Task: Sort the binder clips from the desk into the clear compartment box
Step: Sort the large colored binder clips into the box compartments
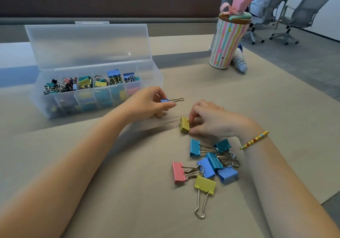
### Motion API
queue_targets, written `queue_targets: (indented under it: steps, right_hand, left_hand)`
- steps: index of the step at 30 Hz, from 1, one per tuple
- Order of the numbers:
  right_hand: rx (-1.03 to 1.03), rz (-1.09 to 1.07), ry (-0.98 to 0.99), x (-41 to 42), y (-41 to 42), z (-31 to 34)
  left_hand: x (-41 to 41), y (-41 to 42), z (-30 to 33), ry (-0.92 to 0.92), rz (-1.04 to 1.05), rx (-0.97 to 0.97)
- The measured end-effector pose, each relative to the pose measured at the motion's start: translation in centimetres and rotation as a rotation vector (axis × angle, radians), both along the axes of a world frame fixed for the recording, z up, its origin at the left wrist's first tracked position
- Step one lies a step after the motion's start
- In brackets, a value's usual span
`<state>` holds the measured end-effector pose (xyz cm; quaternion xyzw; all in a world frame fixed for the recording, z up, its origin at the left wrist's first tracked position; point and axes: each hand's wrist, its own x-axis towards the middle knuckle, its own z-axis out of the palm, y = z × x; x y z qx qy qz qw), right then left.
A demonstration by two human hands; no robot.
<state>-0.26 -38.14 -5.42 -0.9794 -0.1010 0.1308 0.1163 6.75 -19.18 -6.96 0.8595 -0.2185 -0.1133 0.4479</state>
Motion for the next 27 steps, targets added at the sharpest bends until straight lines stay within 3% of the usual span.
queue_targets:
  steps: [4,10,13,16,21,27]
  right_hand:
    - [0.184,-0.062,-0.009,1.0,0.9,-0.5]
    - [0.563,-0.094,-0.079,2.9,2.9,1.5]
    - [0.752,-0.149,-0.187,4.6,3.7,2.9]
    - [0.900,-0.207,-0.264,6.3,4.6,3.5]
    - [0.900,-0.225,-0.281,7.9,6.0,3.2]
    - [0.866,-0.234,-0.327,9.4,7.3,3.4]
  left_hand:
    - [0.0,0.3,1.4,-0.117,0.037,0.012]
    - [1.1,2.6,3.9,-0.287,0.284,-0.361]
    - [2.6,4.5,4.7,-0.339,0.403,-0.381]
    - [4.4,5.2,4.9,-0.351,0.460,-0.172]
    - [5.6,4.7,4.3,-0.569,0.506,0.613]
    - [6.0,3.4,4.3,-0.542,0.454,0.902]
